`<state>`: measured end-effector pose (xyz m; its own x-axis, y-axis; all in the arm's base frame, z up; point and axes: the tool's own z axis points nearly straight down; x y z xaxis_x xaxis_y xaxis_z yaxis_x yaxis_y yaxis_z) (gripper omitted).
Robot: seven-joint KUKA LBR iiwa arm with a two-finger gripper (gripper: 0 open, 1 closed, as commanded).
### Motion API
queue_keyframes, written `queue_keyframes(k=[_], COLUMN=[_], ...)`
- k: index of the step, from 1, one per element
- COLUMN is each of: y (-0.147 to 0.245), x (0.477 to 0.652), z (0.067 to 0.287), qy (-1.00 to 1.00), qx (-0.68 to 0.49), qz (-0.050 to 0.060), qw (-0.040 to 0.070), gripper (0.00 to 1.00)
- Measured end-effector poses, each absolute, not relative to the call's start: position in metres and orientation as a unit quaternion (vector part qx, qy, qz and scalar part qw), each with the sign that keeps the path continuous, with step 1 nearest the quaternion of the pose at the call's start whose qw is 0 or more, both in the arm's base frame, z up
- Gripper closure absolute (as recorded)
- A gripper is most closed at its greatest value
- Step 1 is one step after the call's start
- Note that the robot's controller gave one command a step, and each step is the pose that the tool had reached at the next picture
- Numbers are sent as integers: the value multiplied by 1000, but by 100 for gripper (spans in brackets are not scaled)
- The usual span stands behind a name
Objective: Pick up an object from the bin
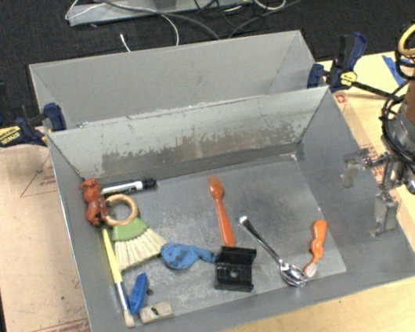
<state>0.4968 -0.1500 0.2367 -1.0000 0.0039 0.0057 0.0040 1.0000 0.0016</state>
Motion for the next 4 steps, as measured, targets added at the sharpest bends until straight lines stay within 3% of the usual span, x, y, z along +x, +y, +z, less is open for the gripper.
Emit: queue_keyframes(k=[1,2,3,4], y=[-149,-139,-127,-141], x=[499,506,516,524], z=[240,183,160,136], qy=[-1000,-997,-969,-944], qx=[0,81,246,329], qz=[0,0,1,0], qw=[-1,-2,-4,-2], gripper=[0,0,0,0])
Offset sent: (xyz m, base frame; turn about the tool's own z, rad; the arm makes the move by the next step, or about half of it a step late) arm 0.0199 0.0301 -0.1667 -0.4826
